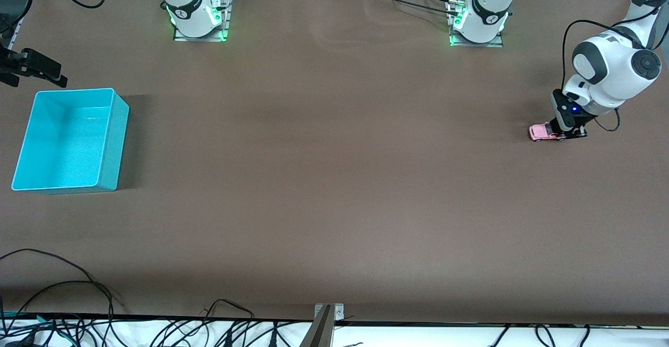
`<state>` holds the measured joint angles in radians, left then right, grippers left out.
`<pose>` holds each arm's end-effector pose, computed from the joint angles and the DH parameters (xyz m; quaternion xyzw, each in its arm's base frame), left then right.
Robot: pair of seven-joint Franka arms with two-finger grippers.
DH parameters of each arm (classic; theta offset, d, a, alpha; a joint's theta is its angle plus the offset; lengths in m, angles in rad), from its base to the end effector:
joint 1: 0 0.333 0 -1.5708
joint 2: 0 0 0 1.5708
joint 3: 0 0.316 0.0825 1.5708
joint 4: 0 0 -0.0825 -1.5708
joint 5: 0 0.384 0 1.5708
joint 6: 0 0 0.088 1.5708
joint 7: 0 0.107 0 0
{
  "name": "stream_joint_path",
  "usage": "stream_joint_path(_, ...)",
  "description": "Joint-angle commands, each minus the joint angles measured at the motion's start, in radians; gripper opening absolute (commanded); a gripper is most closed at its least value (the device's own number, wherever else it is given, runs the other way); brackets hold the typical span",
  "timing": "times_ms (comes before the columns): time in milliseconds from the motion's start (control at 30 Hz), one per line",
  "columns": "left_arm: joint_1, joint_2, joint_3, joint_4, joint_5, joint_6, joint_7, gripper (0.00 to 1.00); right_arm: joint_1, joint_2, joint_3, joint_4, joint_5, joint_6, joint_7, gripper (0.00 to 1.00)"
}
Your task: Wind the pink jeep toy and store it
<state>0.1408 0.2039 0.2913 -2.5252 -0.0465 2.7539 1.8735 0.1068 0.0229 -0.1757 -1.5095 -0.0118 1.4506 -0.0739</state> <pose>0.4204 0.2012 0.2064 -0.7629 0.6460 0.0112 0.0238 0.5478 -0.0380 0.6306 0.9991 0.0020 -0.0412 0.0050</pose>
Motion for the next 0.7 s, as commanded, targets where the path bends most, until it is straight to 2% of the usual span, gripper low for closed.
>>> stream_joint_path(0,0.003,0.104,0.043,0.003,-0.023,0.01,0.095,0.0,-0.001,0.006,-0.002,0.028,0.007,-0.027,-0.001,1.0)
stream_joint_path(500,-0.001,0.107,0.049,0.014,-0.032,0.01,0.089,0.0,-0.001,0.006,-0.002,0.029,0.006,-0.036,-0.003,1.0)
stream_joint_path(533,-0.003,0.106,0.049,0.019,-0.033,0.01,0.087,0.06,-0.001,0.006,-0.002,0.029,0.006,-0.036,-0.001,1.0)
stream_joint_path(567,-0.003,0.104,0.049,0.026,-0.032,0.01,0.085,0.19,-0.001,0.006,-0.002,0.029,0.006,-0.036,-0.001,1.0)
stream_joint_path(633,-0.004,0.103,0.049,0.032,-0.033,0.01,0.085,0.47,-0.001,0.006,-0.002,0.029,0.006,-0.036,-0.003,1.0)
stream_joint_path(667,-0.004,0.101,0.048,0.034,-0.033,0.01,0.087,0.65,-0.001,0.006,-0.002,0.029,0.006,-0.036,-0.001,1.0)
